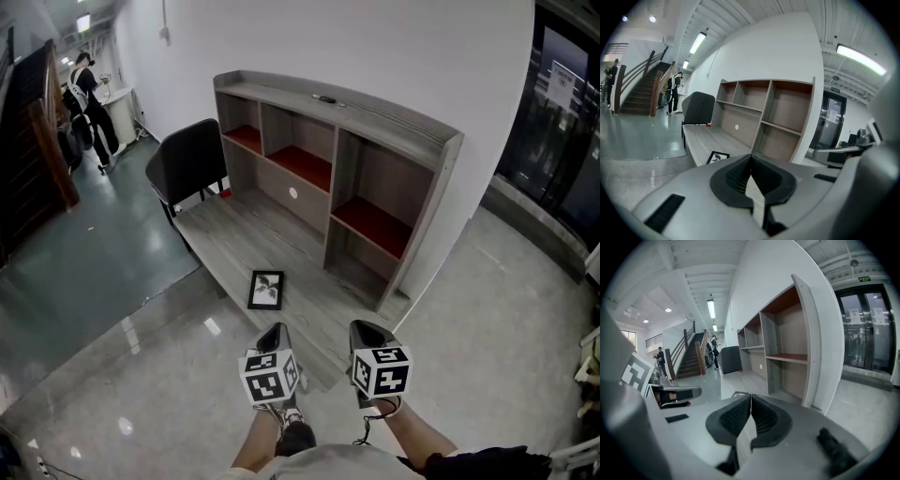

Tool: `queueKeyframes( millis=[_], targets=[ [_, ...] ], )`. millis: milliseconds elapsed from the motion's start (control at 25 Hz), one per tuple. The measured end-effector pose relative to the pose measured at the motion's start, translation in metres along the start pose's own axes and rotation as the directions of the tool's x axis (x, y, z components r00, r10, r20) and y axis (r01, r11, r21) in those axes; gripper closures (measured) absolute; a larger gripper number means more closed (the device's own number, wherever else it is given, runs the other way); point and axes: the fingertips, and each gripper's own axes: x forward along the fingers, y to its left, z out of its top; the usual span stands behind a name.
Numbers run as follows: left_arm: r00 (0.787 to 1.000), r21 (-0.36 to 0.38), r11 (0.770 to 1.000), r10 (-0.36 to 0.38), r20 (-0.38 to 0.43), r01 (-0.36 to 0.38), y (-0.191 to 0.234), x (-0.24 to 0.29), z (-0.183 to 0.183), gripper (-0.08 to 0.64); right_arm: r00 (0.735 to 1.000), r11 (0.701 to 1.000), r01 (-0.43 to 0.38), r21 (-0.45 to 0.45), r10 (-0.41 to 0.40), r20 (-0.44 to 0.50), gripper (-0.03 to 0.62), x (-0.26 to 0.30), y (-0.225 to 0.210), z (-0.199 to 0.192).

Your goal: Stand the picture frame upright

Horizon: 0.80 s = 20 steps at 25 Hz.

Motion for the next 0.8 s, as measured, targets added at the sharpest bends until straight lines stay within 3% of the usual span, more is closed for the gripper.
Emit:
queueKeyframes(
  millis=[800],
  targets=[
    [0.996,0.060,0.998,-0.016,-0.091,0.022,0.079,0.126,0.059,0.548,0.999,0.996,0.035,0.076,-0.033,-0.035,0.560,0.145,-0.004,0.050]
  ],
)
